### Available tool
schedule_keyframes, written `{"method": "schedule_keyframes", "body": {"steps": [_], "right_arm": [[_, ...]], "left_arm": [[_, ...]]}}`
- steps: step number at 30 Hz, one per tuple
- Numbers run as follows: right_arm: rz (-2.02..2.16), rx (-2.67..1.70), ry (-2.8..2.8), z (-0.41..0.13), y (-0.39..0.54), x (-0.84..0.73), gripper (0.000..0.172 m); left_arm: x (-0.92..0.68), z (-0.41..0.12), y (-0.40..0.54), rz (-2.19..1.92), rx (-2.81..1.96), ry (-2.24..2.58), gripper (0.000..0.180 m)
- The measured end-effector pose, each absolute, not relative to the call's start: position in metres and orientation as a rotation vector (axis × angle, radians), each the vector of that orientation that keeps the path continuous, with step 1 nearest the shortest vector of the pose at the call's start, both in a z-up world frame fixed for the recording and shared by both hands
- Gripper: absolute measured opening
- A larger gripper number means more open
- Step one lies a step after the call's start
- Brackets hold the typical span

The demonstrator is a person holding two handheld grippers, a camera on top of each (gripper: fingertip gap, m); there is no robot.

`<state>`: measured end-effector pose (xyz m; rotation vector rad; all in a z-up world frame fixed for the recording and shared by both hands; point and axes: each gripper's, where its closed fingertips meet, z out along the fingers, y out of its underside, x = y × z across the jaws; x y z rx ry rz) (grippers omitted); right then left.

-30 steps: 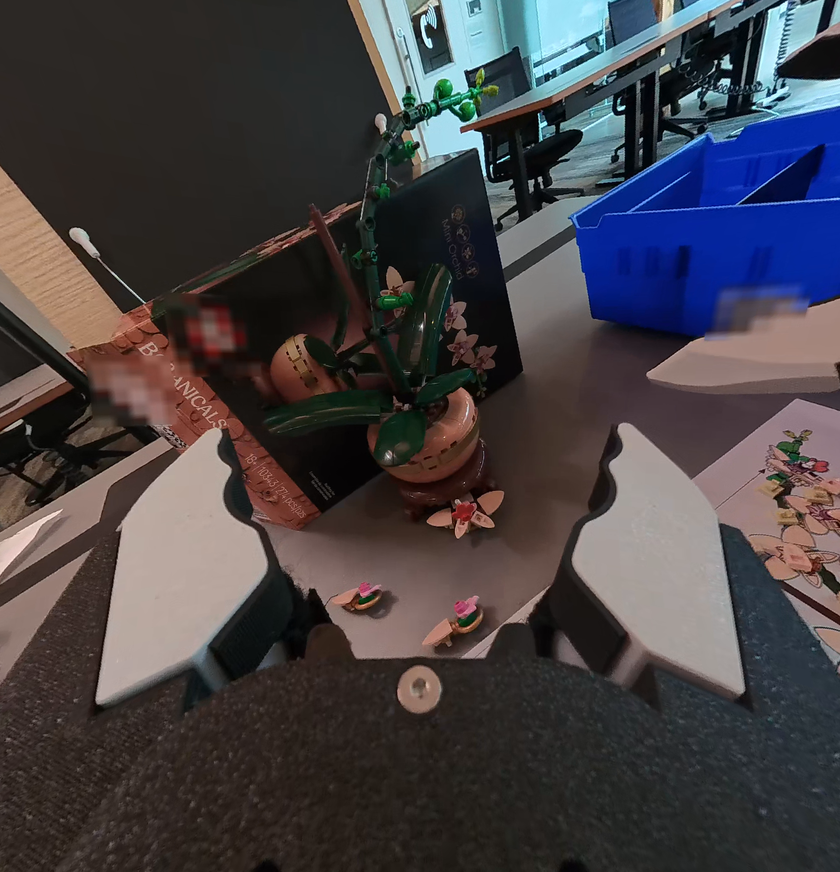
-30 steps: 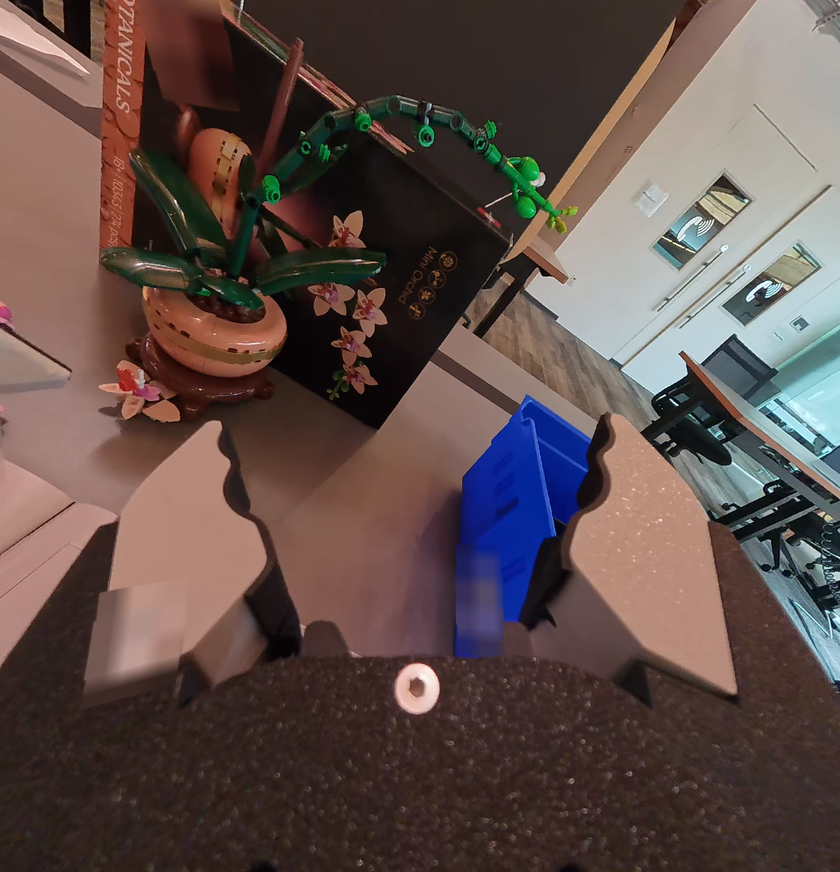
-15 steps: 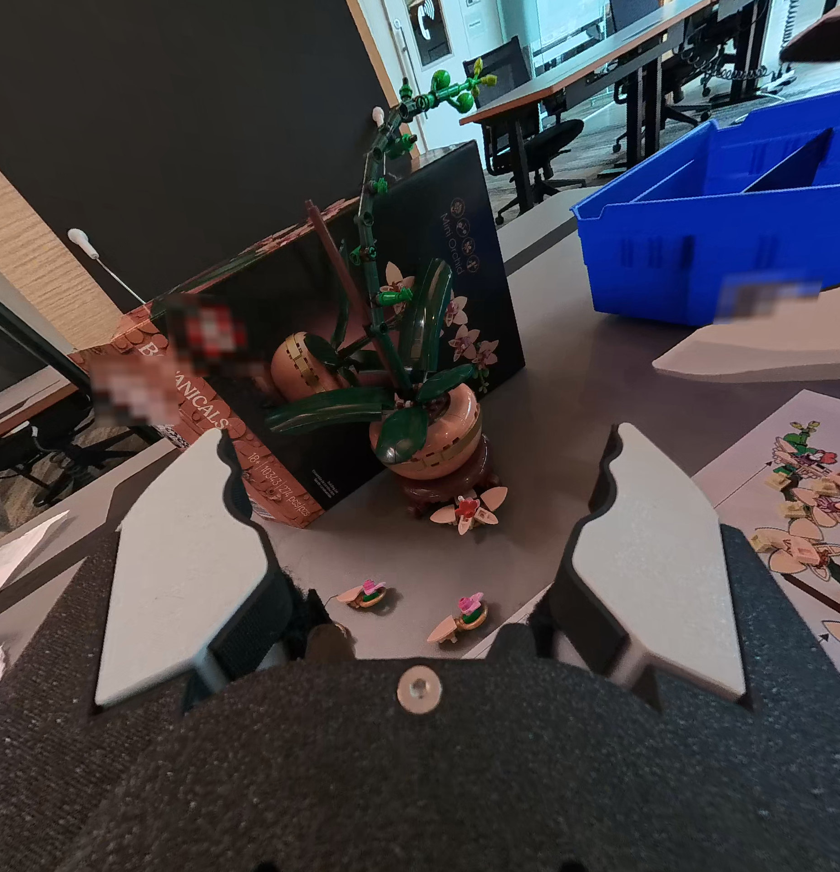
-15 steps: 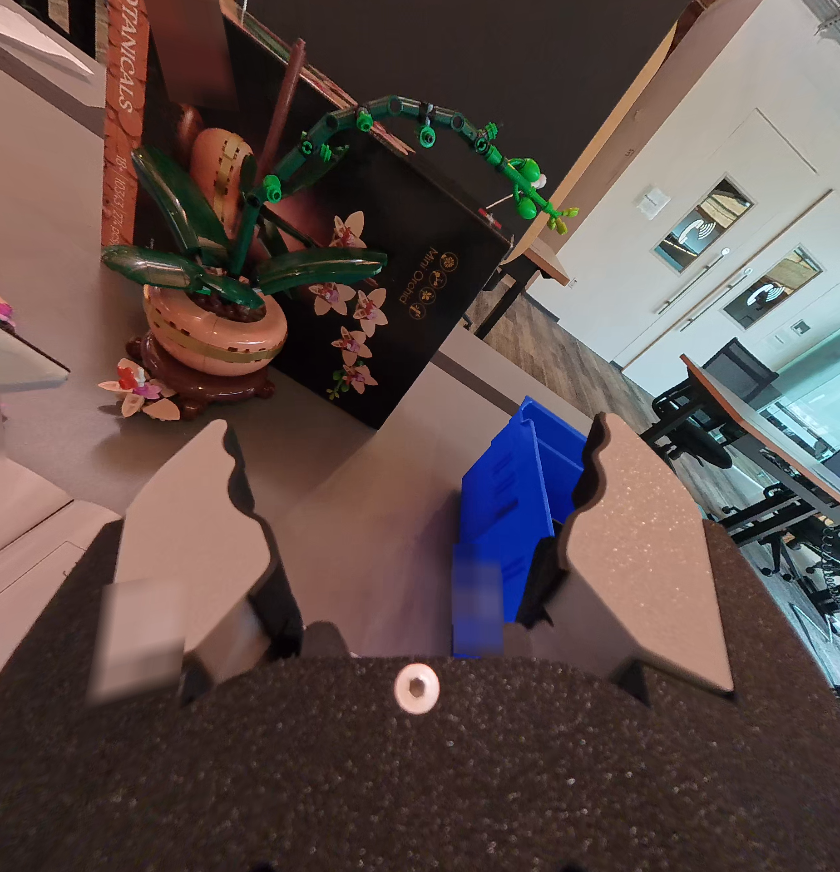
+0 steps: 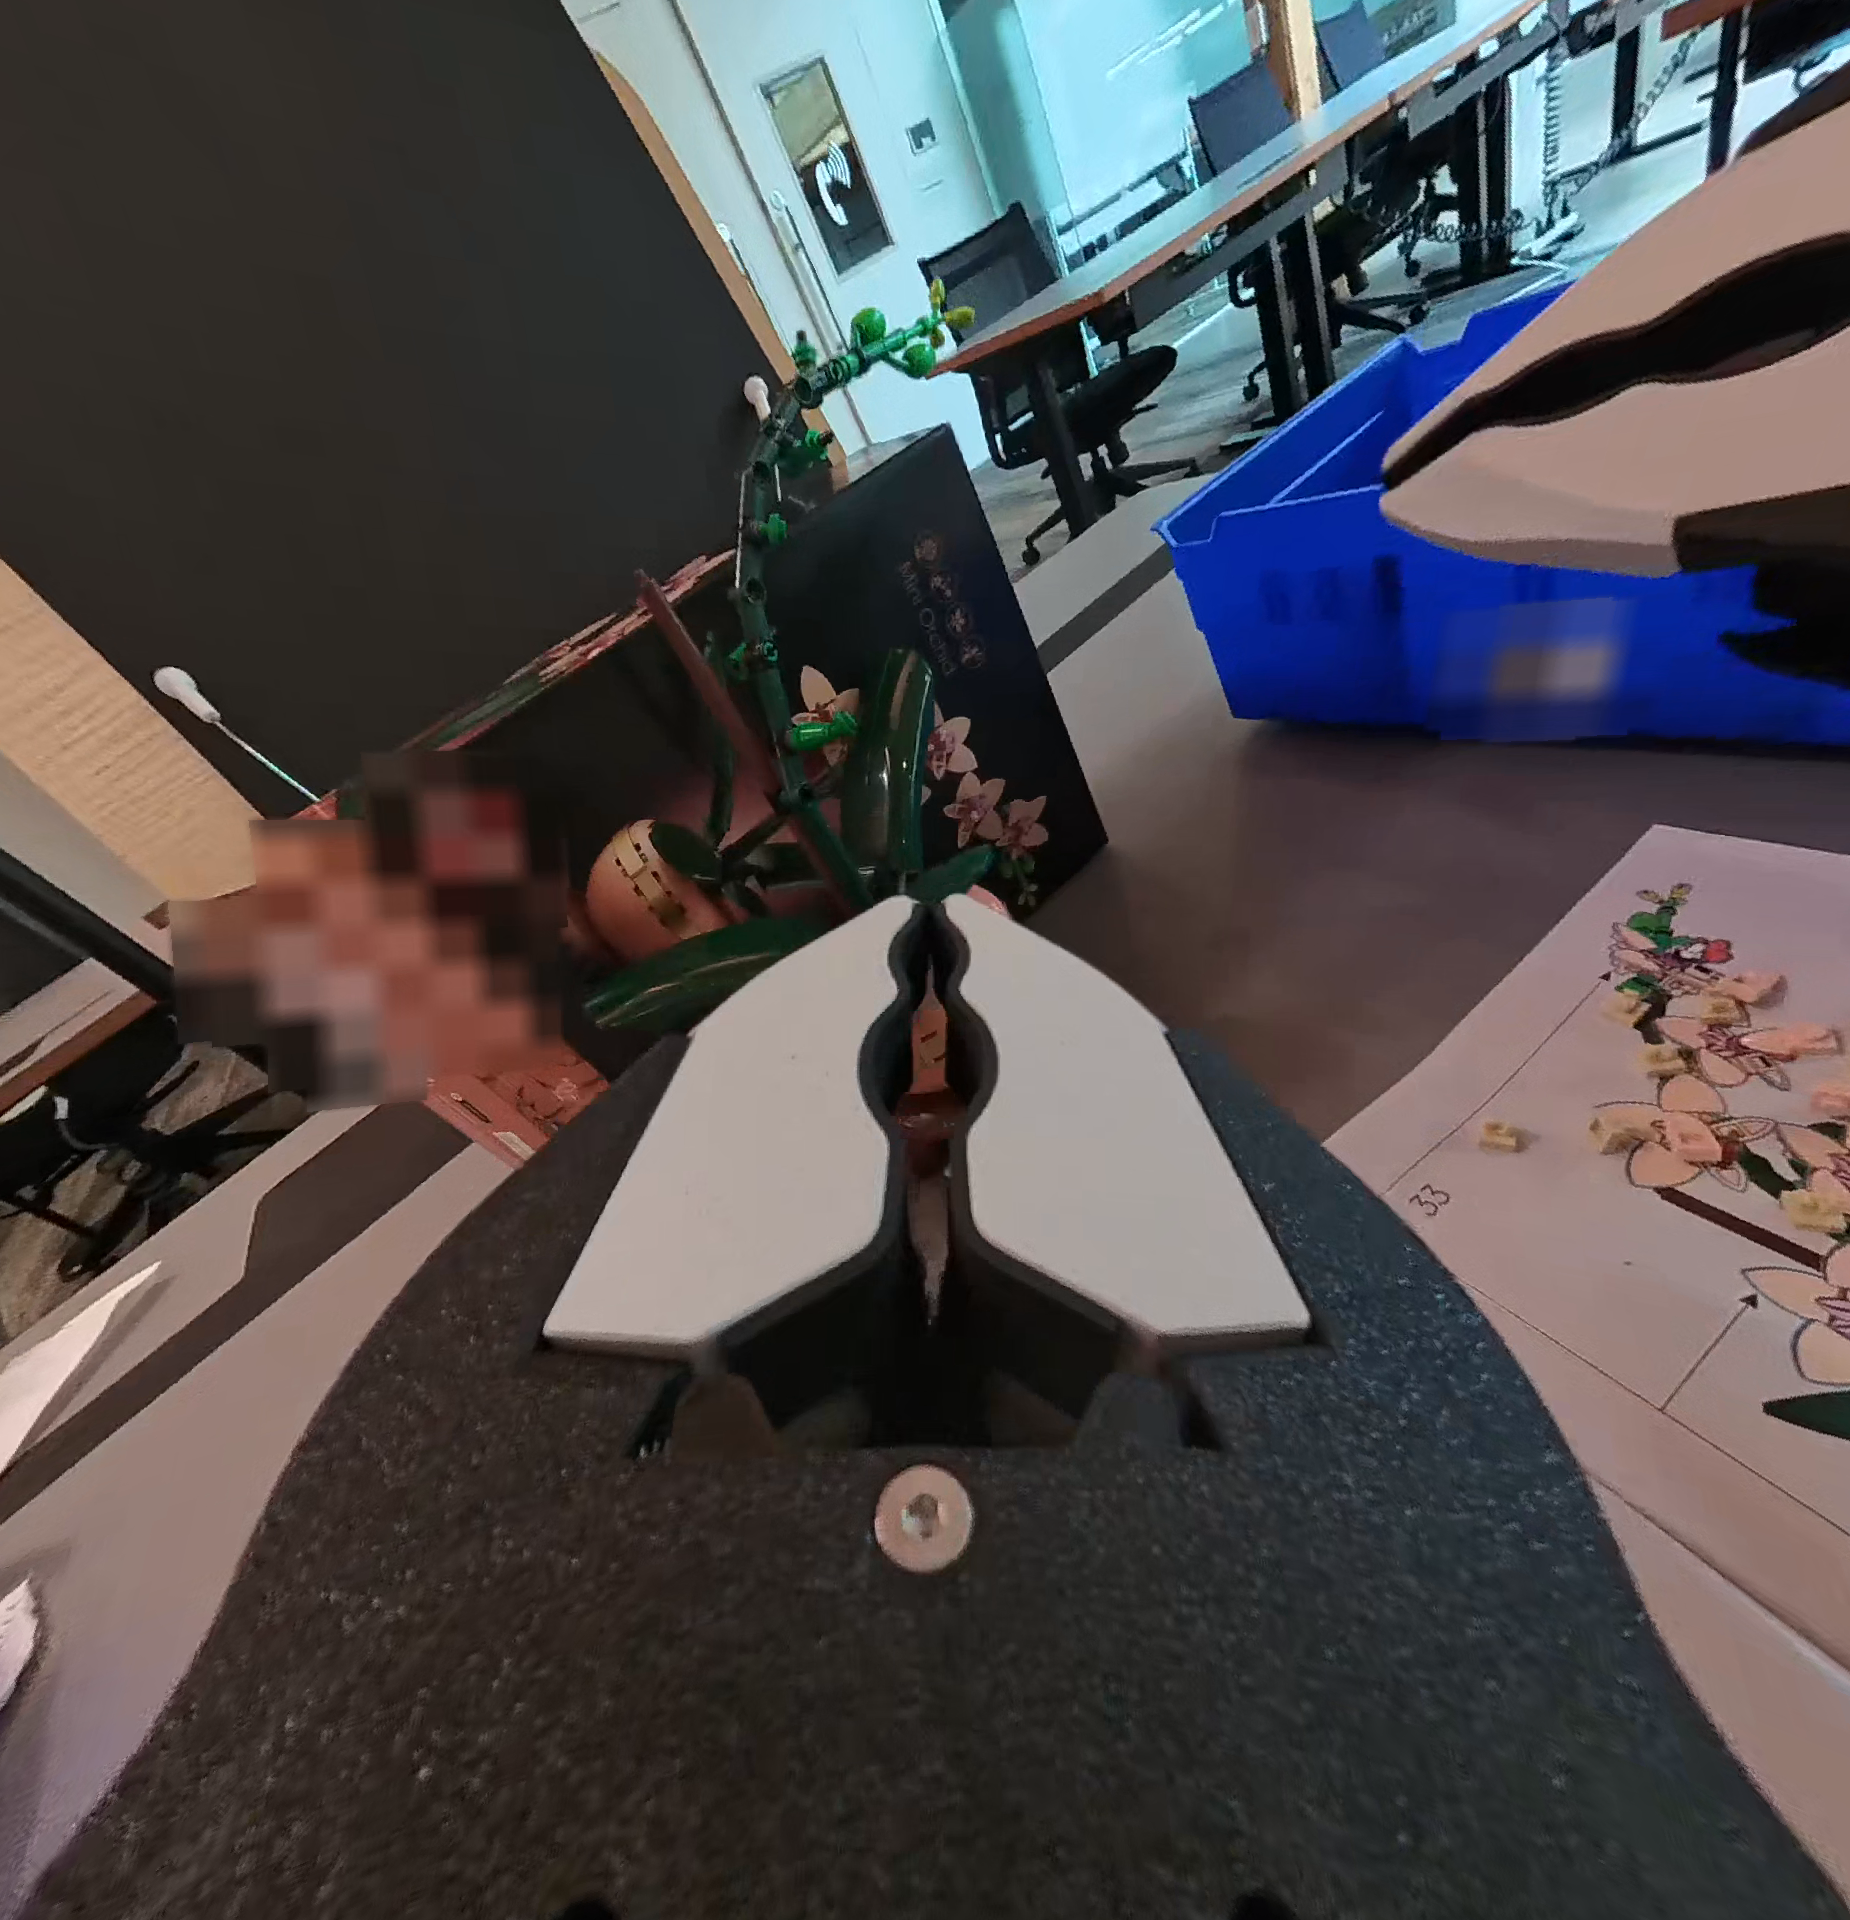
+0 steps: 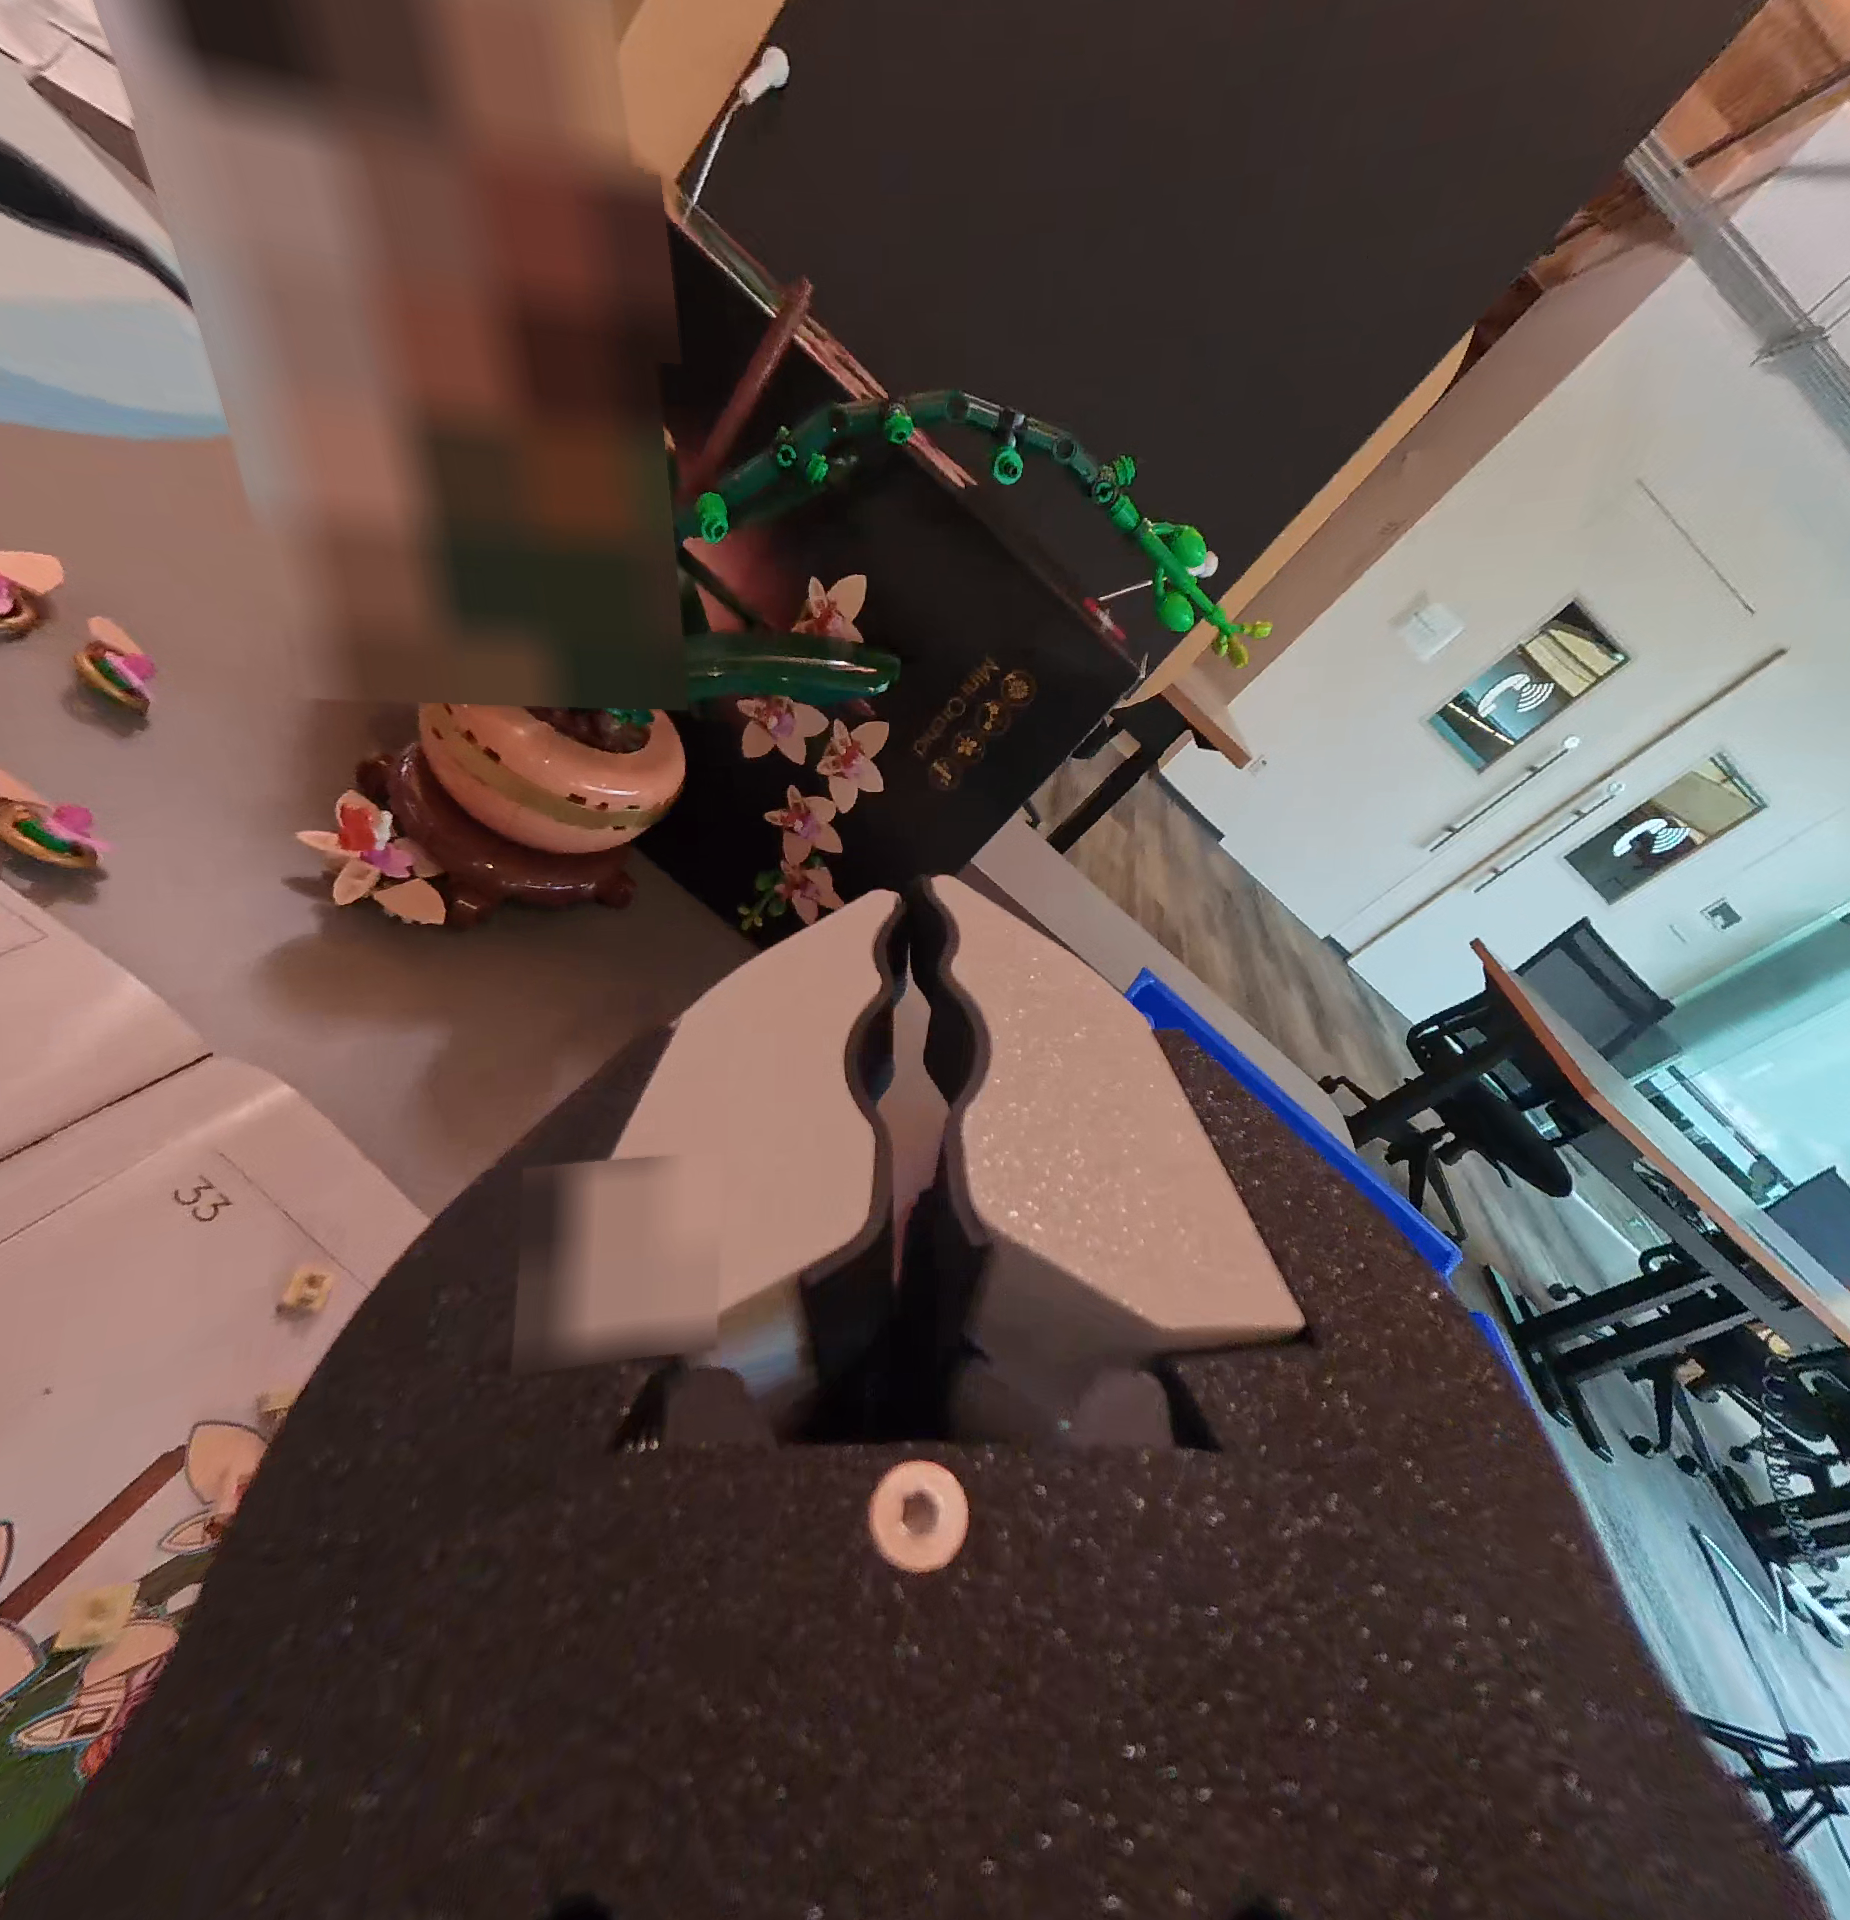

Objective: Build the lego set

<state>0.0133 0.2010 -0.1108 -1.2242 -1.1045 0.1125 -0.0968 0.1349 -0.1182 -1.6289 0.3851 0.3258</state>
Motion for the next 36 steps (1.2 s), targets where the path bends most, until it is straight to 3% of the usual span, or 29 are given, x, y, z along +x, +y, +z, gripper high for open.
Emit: {"method": "schedule_keyframes", "body": {"steps": [4,9,12,16,22,24,26,27,30,33,34,35,36], "right_arm": [[0.125,-1.234,-1.121,-0.114,0.200,0.012,0.000],[0.124,-1.234,-1.122,-0.113,0.201,0.013,0.000],[0.123,-1.239,-1.126,-0.114,0.201,0.013,0.000],[0.126,-1.238,-1.127,-0.113,0.202,0.013,0.000],[0.176,-1.220,-1.090,-0.105,0.201,0.015,0.001],[0.215,-1.147,-1.016,-0.087,0.199,0.018,0.039],[0.293,-1.114,-0.862,-0.064,0.200,0.026,0.098],[0.360,-1.103,-0.813,-0.056,0.197,0.028,0.116],[0.505,-1.089,-0.711,-0.039,0.194,0.037,0.140],[0.488,-1.100,-0.701,-0.034,0.199,0.046,0.144],[0.484,-1.097,-0.699,-0.033,0.199,0.049,0.138],[0.491,-1.104,-0.713,-0.033,0.196,0.050,0.118],[0.502,-1.127,-0.743,-0.036,0.193,0.051,0.079]], "left_arm": [[-0.097,-0.125,0.137,0.292,-1.669,0.371,0.031],[-0.099,-0.123,0.136,0.303,-1.666,0.363,0.044],[-0.106,-0.120,0.139,0.321,-1.668,0.301,0.109],[-0.113,-0.119,0.141,0.320,-1.681,0.240,0.144],[-0.116,-0.112,0.140,0.268,-1.654,0.191,0.146],[-0.116,-0.113,0.140,0.262,-1.663,0.188,0.146],[-0.116,-0.114,0.140,0.258,-1.665,0.185,0.146],[-0.116,-0.114,0.140,0.258,-1.666,0.186,0.146],[-0.114,-0.113,0.140,0.260,-1.666,0.192,0.146],[-0.111,-0.114,0.140,0.261,-1.667,0.209,0.146],[-0.110,-0.113,0.139,0.264,-1.662,0.222,0.139],[-0.108,-0.111,0.136,0.267,-1.648,0.244,0.112],[-0.104,-0.106,0.133,0.260,-1.608,0.272,0.074]]}}
